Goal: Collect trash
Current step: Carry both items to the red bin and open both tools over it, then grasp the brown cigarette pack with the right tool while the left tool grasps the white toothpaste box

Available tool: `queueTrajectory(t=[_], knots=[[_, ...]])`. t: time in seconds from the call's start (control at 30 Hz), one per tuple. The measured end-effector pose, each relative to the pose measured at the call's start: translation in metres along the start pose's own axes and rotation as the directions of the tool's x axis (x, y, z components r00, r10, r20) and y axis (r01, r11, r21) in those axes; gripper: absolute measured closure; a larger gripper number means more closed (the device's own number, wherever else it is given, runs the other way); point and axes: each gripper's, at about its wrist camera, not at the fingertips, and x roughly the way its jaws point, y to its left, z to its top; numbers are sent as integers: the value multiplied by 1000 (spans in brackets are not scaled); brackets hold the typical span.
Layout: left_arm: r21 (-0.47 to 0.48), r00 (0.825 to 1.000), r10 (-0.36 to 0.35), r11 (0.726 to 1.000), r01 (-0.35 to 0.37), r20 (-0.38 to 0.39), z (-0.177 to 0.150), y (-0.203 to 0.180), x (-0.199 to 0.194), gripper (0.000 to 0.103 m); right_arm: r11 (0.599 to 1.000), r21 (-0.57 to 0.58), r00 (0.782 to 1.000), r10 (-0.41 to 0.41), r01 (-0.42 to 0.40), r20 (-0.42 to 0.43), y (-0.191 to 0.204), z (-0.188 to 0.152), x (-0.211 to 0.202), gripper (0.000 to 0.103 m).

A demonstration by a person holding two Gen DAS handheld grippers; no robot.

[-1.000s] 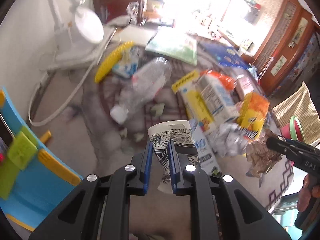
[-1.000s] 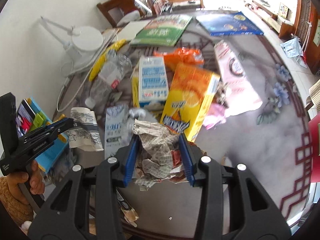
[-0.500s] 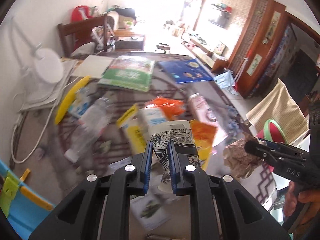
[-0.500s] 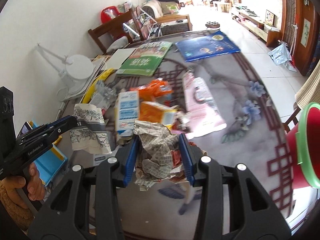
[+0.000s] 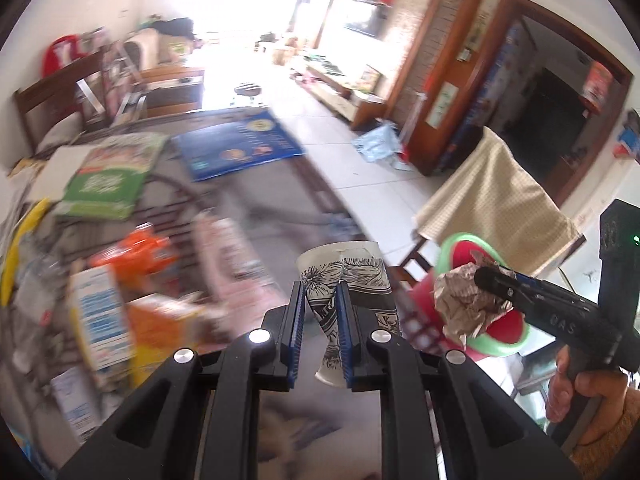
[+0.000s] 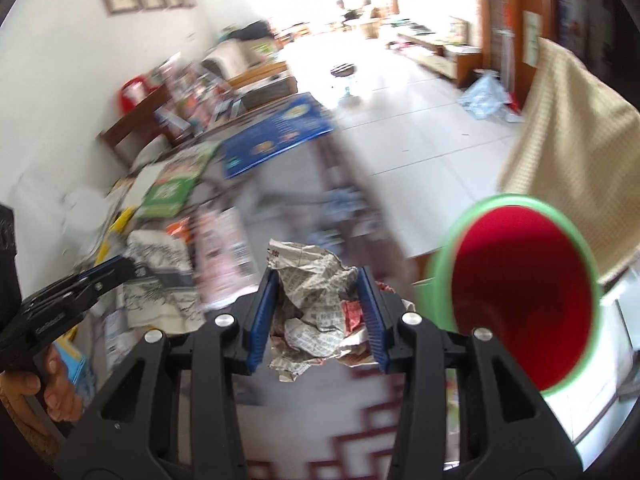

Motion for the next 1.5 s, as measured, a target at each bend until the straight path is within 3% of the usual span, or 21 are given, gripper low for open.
queueTrajectory(t=[0.2,0.4,0.6,0.7,0.73,0.87,0.97,1.1,1.23,1.37,1.5], knots=[[88,994,-97,991,100,-43,18,-78,41,89,984,124,990,-131,124,47,-90,8,-24,63],[169,972,-211,959,227,-106,27,-157,81,89,960,205,977,-206,193,46,-146,-1,-37,63],[247,966,-216,937,247,-145,22,-204,116,86,941,241,966,-255,238,40,-174,-13,-43,59],[249,973,-196,943,221,-121,25,-207,119,46,928,251,954,-294,273,50,-178,-14,-46,41],[246,975,-195,945,215,-105,27,-208,119,45,927,255,953,-299,275,58,-179,-14,-48,39],[239,984,-165,955,177,-72,30,-194,104,44,934,228,951,-298,273,80,-178,-9,-52,39],[211,990,-133,967,140,-50,27,-173,90,37,950,204,960,-262,238,102,-168,-1,-48,36],[127,999,-33,991,36,-25,16,-125,65,37,973,143,975,-197,182,100,-144,6,-39,34],[4,997,74,997,-74,-28,2,-69,44,37,992,68,992,-112,108,60,-107,10,-14,34],[-122,977,208,970,-212,-45,-20,-5,17,37,999,6,999,-36,36,7,-69,7,9,33],[-259,935,342,899,-354,-90,-47,66,-13,37,998,-52,998,26,-30,-60,-27,-3,30,33]])
